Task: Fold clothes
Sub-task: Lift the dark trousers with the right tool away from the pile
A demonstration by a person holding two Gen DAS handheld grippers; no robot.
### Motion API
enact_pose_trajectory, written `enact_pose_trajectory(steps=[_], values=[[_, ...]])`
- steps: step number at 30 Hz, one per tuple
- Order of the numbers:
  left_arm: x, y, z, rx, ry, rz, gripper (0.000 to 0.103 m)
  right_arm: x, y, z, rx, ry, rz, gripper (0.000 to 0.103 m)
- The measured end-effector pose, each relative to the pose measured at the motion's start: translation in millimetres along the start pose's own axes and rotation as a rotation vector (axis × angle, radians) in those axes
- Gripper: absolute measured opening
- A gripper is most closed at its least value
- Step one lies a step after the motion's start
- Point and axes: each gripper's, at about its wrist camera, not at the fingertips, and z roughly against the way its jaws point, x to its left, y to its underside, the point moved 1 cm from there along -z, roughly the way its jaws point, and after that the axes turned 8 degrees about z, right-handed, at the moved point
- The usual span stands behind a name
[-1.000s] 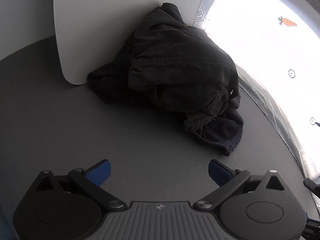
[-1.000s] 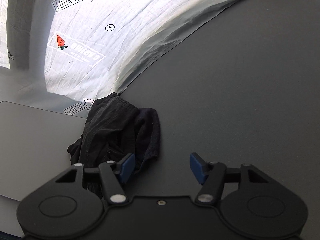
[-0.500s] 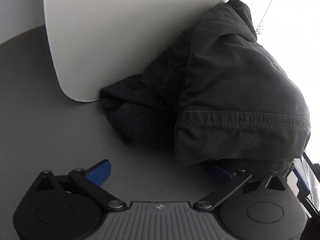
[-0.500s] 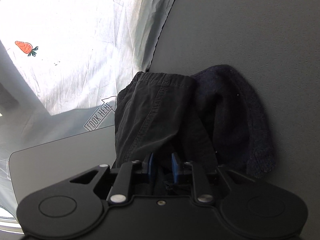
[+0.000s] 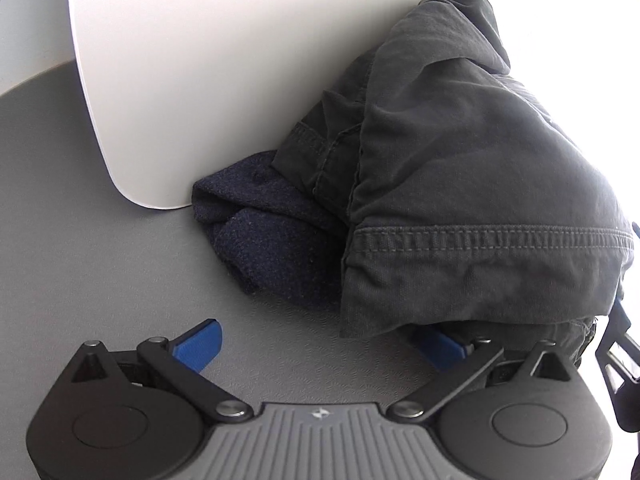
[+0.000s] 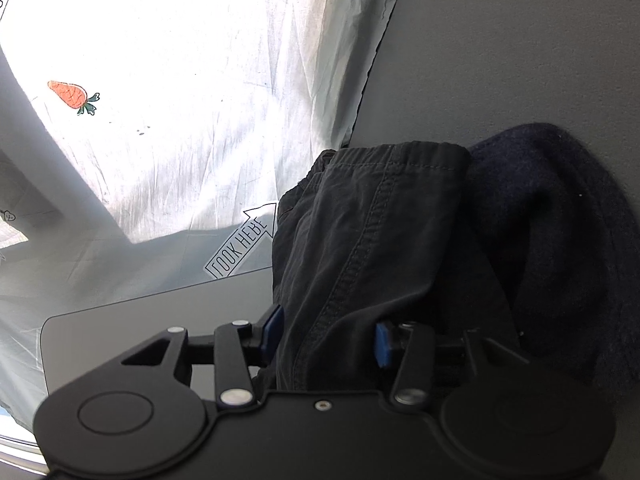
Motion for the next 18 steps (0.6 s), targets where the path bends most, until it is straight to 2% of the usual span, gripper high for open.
enact_pose_trajectory(steps=[1, 2, 6, 8, 12, 14, 16, 18], values=[[-1.5, 0.3, 3.5, -0.002, -0.009, -0.01, 0.103, 5.6, -0.7, 2.0, -0.009, -0.023, 0.001, 0.016], [-2.6, 1.0, 7.5, -0.006, -0.014, -0.019, 0.103, 13.9, -0.7, 6.3, -0.014, -0.072, 0.002, 0.014], [-7.0, 9.2, 30.4, -0.035, -0.017, -0.042, 0.103, 62.0, 2.3, 39.9, -0.053, -0.218, 0.105, 0.012], [-4.9, 9.6, 45.1, -0.052, 0.009, -0.054, 0.103, 84.7, 0.8, 68.0, -0.097, -0.267, 0.152, 0.011], [-11.9, 24.0, 77.6, -0.077, 0.17, -0.087, 0.103, 135.9, -4.8, 145.1, -0.225, -0.295, 0.389, 0.011], [-23.5, 38.0, 99.0, -0.087, 0.255, -0.131, 0.103, 161.6, -5.5, 196.7, -0.312, -0.292, 0.524, 0.01], [-39.4, 57.4, 120.5, -0.096, 0.327, -0.191, 0.103, 173.6, -5.7, 249.5, -0.396, -0.273, 0.611, 0.01], [-57.7, 83.3, 140.6, -0.11, 0.369, -0.262, 0.103, 176.5, -5.3, 309.1, -0.499, -0.244, 0.661, 0.01]])
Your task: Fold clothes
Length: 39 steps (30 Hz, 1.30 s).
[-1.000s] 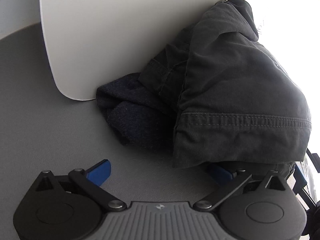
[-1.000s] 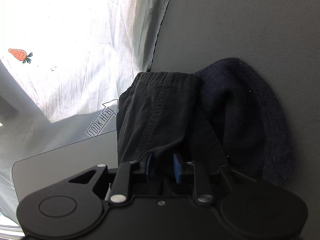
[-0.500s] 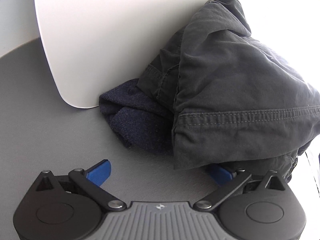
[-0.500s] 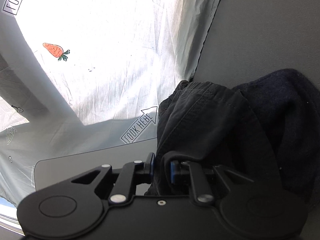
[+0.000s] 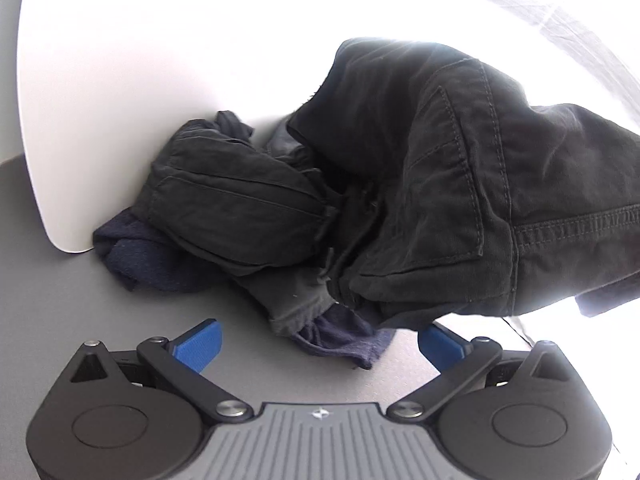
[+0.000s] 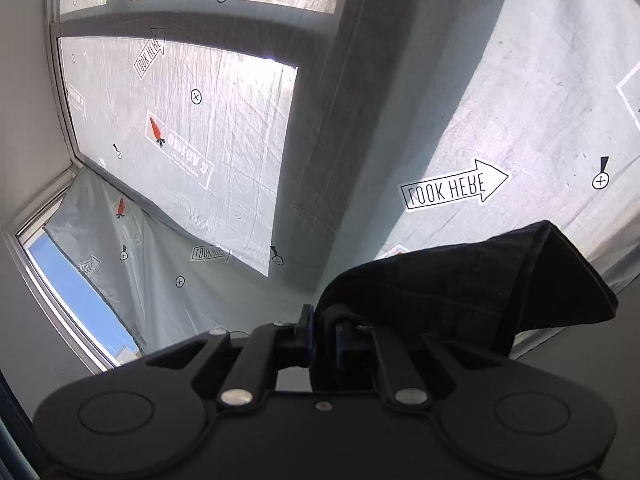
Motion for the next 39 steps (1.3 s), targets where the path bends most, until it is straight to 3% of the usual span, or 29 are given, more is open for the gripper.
enact_pose_trajectory(steps=[5, 10, 12, 15, 18, 21, 24, 27, 30, 34, 36, 38, 39], values=[[-54.0, 58.6, 26.8, 0.03, 0.065, -0.087, 0.103, 1.2, -64.3, 124.3, -0.151, 0.203, 0.18, 0.01], [-78.4, 119.6, 63.3, 0.097, 0.13, -0.036, 0.103, -40.2, -104.4, 259.2, -0.221, 0.36, 0.112, 0.01], [-83.2, 141.5, 75.4, 0.114, 0.124, -0.018, 0.103, -49.7, -111.9, 310.8, -0.233, 0.451, 0.128, 0.01], [-89.1, 169.6, 89.7, 0.119, 0.101, -0.011, 0.103, -75.3, -89.6, 368.1, -0.289, 0.57, 0.074, 0.01], [-94.1, 187.6, 100.0, 0.117, 0.074, -0.003, 0.103, -95.5, -84.5, 411.7, -0.294, 0.782, 0.142, 0.01], [-98.7, 197.2, 105.2, 0.115, 0.051, 0.002, 0.103, -133.9, -85.8, 453.2, -0.228, 1.0, 0.159, 0.01], [-103.3, 199.7, 100.9, 0.117, 0.02, -0.002, 0.103, -172.7, -68.9, 472.3, -0.147, 1.07, 0.046, 0.012], [-104.1, 198.1, 94.7, 0.119, -0.009, -0.007, 0.103, -188.6, -42.3, 469.2, -0.042, 1.134, 0.048, 0.016], [-100.7, 192.7, 89.9, 0.119, -0.034, -0.02, 0.103, -200.2, -22.9, 467.3, 0.021, 1.173, 0.022, 0.034], [-92.0, 180.1, 79.6, 0.11, -0.083, -0.031, 0.103, -207.7, -19.0, 463.7, 0.015, 1.194, -0.043, 0.057], [-84.9, 169.2, 70.4, 0.106, -0.104, -0.018, 0.103, -210.3, -17.9, 456.2, 0.024, 1.245, -0.06, 0.063], [-77.0, 156.8, 60.2, 0.101, -0.125, -0.002, 0.103, -213.3, -12.7, 447.2, 0.031, 1.29, -0.086, 0.08], [-73.6, 149.3, 54.3, 0.095, -0.136, 0.007, 0.103, -214.8, -9.4, 442.5, 0.034, 1.31, -0.101, 0.082]])
